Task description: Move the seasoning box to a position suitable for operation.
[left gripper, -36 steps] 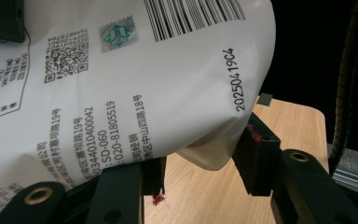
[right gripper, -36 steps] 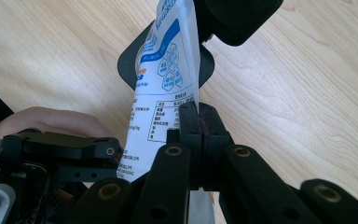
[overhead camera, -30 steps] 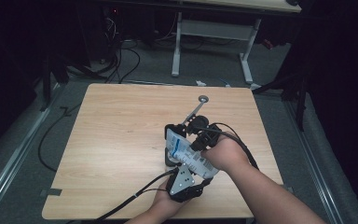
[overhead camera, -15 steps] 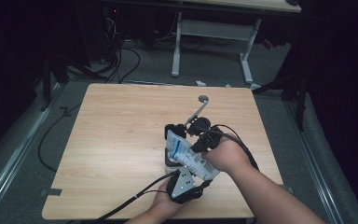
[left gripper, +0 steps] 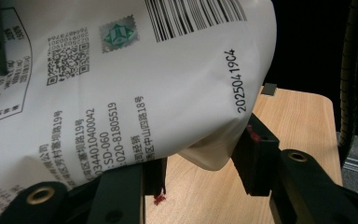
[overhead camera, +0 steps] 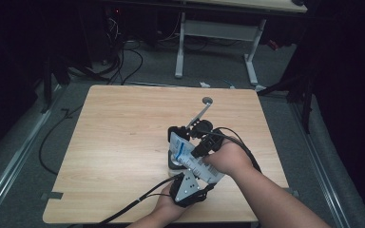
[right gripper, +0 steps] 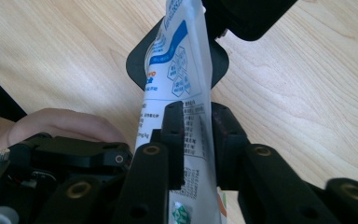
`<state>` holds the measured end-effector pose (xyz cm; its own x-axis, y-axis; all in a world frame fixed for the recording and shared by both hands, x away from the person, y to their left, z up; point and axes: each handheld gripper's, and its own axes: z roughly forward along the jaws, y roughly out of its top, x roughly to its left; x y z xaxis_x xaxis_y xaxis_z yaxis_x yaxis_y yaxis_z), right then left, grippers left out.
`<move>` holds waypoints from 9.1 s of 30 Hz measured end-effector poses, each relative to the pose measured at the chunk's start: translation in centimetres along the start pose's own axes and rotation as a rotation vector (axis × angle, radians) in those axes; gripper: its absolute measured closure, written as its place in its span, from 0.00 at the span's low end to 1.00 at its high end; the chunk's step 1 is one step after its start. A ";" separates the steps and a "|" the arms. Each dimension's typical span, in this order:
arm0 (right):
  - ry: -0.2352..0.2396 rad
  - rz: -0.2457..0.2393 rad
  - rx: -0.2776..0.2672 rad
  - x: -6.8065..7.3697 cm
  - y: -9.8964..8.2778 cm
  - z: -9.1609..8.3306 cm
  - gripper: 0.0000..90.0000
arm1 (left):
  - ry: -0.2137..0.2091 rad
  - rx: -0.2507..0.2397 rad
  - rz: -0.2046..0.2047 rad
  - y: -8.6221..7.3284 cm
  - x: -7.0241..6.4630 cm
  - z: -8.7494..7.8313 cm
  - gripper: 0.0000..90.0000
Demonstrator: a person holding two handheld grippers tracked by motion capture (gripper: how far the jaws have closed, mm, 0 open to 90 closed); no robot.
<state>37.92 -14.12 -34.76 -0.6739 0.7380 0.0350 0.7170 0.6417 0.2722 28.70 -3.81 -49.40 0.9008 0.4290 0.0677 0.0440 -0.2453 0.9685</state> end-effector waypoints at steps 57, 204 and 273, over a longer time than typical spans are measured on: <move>0.045 0.001 -0.037 -0.1 0.1 -0.9 1.00 | -0.039 0.023 -0.072 -1.7 0.6 -1.7 0.55; -0.297 0.399 -1.073 -9.2 -17.8 9.7 0.99 | 0.411 0.101 -0.181 -7.7 13.7 -18.4 0.49; -0.341 0.394 -0.966 -5.6 -22.8 10.2 0.42 | 0.407 0.186 -0.241 -7.8 13.8 -17.1 0.42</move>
<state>27.16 -30.73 -50.95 -0.2365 0.9700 0.0573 0.3290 0.0245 0.9440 33.45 18.88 -51.91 0.6157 0.7874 -0.0281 0.3392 -0.2328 0.9115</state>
